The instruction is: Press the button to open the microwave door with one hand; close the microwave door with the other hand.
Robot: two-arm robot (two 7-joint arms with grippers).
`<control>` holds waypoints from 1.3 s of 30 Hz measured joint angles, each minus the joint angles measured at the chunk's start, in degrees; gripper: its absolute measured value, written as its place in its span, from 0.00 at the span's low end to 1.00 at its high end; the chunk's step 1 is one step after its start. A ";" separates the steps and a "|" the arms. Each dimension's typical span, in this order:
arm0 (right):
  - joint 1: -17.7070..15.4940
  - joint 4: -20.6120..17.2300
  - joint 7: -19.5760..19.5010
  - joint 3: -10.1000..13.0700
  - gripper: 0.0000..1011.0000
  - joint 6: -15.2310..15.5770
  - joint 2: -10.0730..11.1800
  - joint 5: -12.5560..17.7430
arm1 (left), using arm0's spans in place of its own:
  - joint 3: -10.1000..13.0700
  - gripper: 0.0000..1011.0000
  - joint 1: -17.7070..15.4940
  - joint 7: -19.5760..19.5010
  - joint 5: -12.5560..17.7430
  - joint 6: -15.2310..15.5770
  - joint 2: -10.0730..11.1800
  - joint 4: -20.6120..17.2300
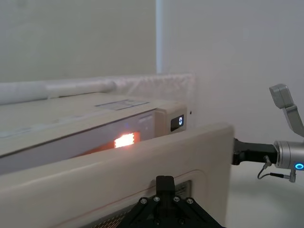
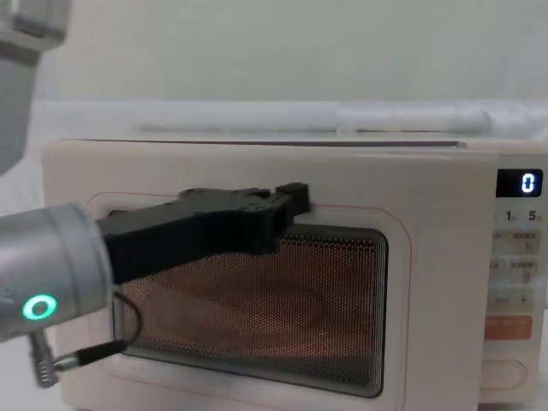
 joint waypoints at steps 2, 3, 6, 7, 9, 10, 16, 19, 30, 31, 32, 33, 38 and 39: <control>0.00 0.00 0.00 0.00 0.99 0.00 0.00 0.00 | 0.90 0.00 -1.30 -0.29 0.06 0.11 -0.27 1.16; 0.00 0.00 0.00 0.00 0.99 0.00 0.00 0.00 | 1.61 0.00 -2.48 -0.62 0.16 0.19 -0.47 2.07; 0.00 0.00 0.00 0.00 0.99 0.00 0.00 0.00 | 3.17 0.00 -4.92 -1.25 0.39 0.36 -0.94 4.14; 0.00 0.00 0.00 0.00 0.99 0.00 0.00 0.00 | 3.45 0.00 -5.47 -1.40 0.42 0.38 -1.05 4.49; 0.00 0.00 0.00 0.00 0.99 0.00 0.00 0.00 | 4.33 0.00 -6.94 -1.66 0.45 0.43 -1.44 5.82; 0.00 0.00 0.00 0.00 0.99 0.00 0.00 0.00 | 4.61 0.00 -7.44 -1.72 0.45 0.43 -1.60 6.23; 0.00 0.00 0.00 0.00 0.99 0.00 0.00 0.00 | 6.93 0.00 -10.99 -2.24 0.31 0.42 -3.22 9.47; 0.00 0.00 0.00 0.00 0.99 0.00 0.00 0.00 | 8.11 0.00 -12.65 -2.46 0.31 0.39 -4.02 10.96; 0.00 0.00 0.00 0.00 0.99 0.00 0.00 0.00 | 11.70 0.00 -17.08 -1.51 2.03 -1.10 -7.37 15.45; 0.00 0.00 0.00 0.00 0.99 0.00 0.00 0.00 | 11.88 0.00 -17.26 -1.40 2.18 -1.21 -7.58 15.65; 0.00 0.00 0.00 0.00 0.99 0.00 0.00 0.00 | 12.27 0.00 -17.62 -1.12 2.59 -1.46 -8.08 16.15; 0.00 0.00 0.00 0.00 0.99 0.00 0.00 0.00 | 12.56 0.00 -17.92 -0.82 3.04 -1.73 -8.54 16.63; 0.00 0.00 0.00 0.00 0.99 0.00 0.00 0.00 | 13.20 0.00 -18.52 0.21 4.43 -2.32 -9.51 17.45; 0.00 0.00 0.00 0.00 0.99 0.00 0.00 0.00 | 13.36 0.00 -18.68 0.63 5.08 -2.64 -9.75 17.60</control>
